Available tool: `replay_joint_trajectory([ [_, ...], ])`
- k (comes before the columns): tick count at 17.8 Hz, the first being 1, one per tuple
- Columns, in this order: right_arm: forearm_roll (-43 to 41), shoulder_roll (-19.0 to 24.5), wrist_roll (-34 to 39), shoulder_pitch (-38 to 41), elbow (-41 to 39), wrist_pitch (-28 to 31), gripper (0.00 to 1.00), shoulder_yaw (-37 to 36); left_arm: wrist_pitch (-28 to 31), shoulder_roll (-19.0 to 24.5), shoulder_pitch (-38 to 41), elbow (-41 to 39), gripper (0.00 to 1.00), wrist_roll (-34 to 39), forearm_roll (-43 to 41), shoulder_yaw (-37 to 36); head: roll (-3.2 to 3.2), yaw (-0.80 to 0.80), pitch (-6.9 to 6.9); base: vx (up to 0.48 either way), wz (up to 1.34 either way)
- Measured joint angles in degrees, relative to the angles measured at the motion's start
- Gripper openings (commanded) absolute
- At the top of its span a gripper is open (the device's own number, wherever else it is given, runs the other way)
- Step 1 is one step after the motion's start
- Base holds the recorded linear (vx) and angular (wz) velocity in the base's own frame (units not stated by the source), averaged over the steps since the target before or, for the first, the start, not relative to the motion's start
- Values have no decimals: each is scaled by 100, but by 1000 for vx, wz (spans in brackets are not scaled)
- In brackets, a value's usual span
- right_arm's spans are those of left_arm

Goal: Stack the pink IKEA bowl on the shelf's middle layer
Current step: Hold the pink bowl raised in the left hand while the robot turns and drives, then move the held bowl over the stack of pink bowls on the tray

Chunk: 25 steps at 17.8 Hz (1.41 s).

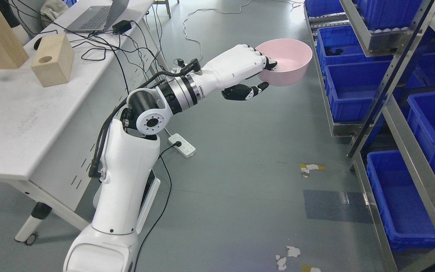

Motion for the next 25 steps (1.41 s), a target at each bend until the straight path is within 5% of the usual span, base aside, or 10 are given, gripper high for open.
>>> replay_joint_trajectory([
  [8, 0, 0, 0, -2, 0, 0, 100, 0, 15, 1, -20, 6, 8, 43, 27, -42, 0, 0, 0, 93, -486],
  [18, 0, 0, -8, 2, 0, 0, 100, 0, 38, 1, -68, 14, 8, 237, 389, -357, 0, 0, 0, 71, -1490],
  [25, 0, 0, -18, 2, 0, 0, 100, 0, 271, 1, -1149, 159, 8, 58, 276, -76, 0, 0, -1, 39, -1163],
])
